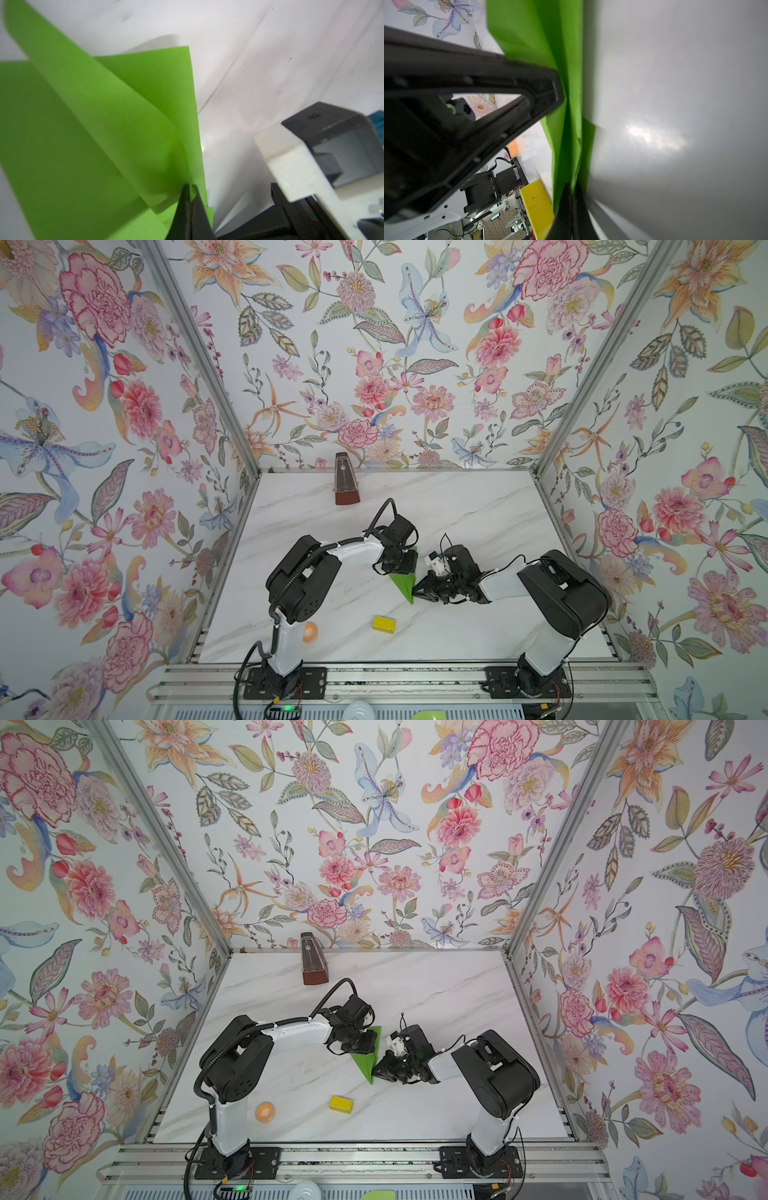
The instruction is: Fold a paper plane with a square sheet of paper (fold left side to right side)
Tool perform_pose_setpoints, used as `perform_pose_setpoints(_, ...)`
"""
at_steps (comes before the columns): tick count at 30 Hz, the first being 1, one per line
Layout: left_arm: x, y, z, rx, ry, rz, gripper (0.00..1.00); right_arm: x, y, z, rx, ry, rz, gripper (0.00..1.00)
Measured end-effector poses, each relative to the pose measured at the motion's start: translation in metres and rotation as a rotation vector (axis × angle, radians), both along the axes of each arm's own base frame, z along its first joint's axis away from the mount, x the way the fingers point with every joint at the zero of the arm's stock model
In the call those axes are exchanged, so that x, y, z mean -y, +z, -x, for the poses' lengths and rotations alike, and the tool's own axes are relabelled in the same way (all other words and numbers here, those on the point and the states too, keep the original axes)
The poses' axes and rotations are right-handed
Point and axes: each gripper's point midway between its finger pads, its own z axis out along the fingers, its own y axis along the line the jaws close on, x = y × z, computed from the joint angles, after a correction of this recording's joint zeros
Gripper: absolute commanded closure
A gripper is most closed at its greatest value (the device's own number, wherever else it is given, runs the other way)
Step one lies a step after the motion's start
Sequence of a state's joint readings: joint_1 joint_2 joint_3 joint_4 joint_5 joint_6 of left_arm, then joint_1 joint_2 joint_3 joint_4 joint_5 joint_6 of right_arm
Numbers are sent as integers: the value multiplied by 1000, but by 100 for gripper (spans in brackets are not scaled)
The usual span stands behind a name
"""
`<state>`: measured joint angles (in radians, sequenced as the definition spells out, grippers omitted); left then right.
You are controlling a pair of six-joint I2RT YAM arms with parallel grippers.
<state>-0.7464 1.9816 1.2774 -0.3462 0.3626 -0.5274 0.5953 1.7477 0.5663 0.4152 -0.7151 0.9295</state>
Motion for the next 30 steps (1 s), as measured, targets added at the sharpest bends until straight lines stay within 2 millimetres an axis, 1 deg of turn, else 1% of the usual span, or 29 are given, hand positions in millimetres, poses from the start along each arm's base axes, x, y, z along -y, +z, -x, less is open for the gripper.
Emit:
perform_pose_setpoints(4, 0, -5, 0, -4, -7, -7, 100, 0, 0, 0, -1, 3, 0, 100)
perform_pose_setpoints(8, 1, -6, 1, -7, -10, 0, 100, 0, 0, 0, 0, 7, 3, 99)
perform_pose_setpoints(11, 3, -6, 1, -11, -14, 8, 100, 1, 0, 0, -5, 9, 16, 92)
perform_pose_setpoints(15, 5, -6, 0, -6, -16, 21, 100, 9, 4, 2, -3, -8, 69, 83)
perform_pose_setpoints(21, 9, -7, -4, 12, -6, 47, 100, 27, 11, 4, -10, -48, 165, 79)
perform_pose_setpoints(25, 10, -7, -6, 21, 7, 63, 100, 28, 20, 0, 9, -69, 168, 79)
perform_pose_setpoints(30, 12, -7, -8, 28, 16, 77, 100, 23, 30, -7, 16, -101, 130, 75)
